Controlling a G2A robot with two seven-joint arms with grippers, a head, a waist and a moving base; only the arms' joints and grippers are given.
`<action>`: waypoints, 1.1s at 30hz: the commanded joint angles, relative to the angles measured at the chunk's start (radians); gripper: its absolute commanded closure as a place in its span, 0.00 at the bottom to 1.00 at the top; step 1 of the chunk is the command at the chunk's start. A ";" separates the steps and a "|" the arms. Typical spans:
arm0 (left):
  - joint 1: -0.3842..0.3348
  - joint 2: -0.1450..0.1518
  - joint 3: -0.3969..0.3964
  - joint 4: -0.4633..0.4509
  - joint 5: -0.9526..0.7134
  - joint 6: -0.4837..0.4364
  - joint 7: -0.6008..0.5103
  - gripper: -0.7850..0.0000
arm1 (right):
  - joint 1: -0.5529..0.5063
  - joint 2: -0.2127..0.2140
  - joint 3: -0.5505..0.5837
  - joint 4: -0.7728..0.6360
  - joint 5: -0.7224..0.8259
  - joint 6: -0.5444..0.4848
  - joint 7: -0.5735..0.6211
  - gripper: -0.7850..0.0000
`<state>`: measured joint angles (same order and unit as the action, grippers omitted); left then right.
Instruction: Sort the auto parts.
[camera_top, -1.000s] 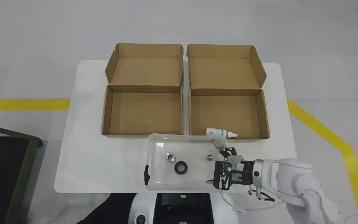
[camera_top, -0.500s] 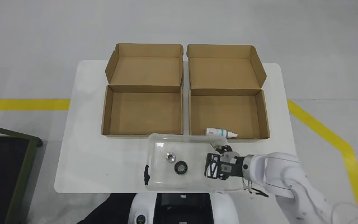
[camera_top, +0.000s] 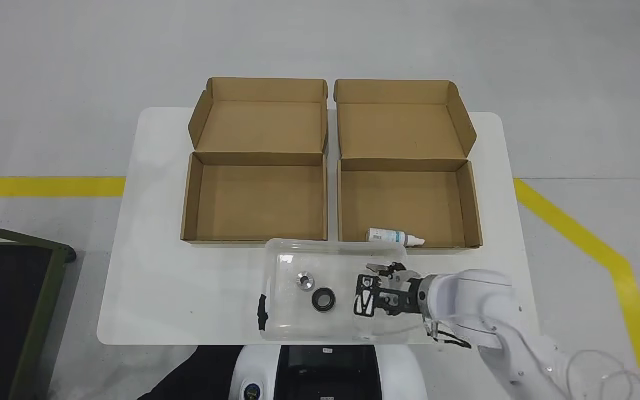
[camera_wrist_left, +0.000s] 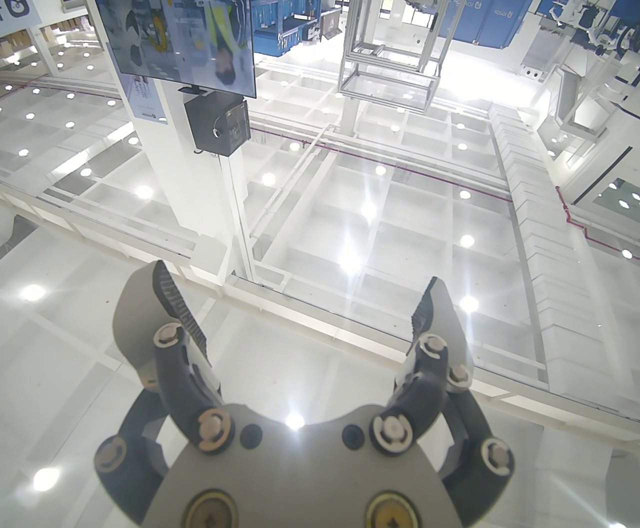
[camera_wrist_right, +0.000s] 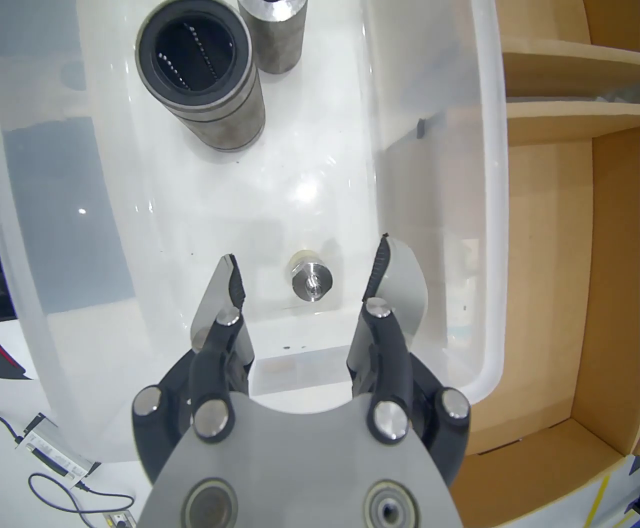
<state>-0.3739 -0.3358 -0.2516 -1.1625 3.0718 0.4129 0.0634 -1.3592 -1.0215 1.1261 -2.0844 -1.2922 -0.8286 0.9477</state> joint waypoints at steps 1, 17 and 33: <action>0.000 0.000 0.000 0.000 0.000 0.000 0.000 0.00 | 0.009 -0.001 -0.015 0.000 -0.017 0.005 0.012 0.43; 0.000 0.000 0.000 0.000 0.000 0.000 0.000 0.00 | 0.079 -0.005 -0.121 0.045 -0.086 0.040 0.084 0.51; 0.000 0.000 0.000 0.000 0.000 0.000 0.000 0.00 | 0.107 0.005 -0.136 0.016 -0.027 0.032 0.055 1.00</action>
<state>-0.3739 -0.3358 -0.2516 -1.1625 3.0718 0.4129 0.0634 -1.2503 -1.0171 0.9853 -2.0604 -1.3283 -0.7975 1.0107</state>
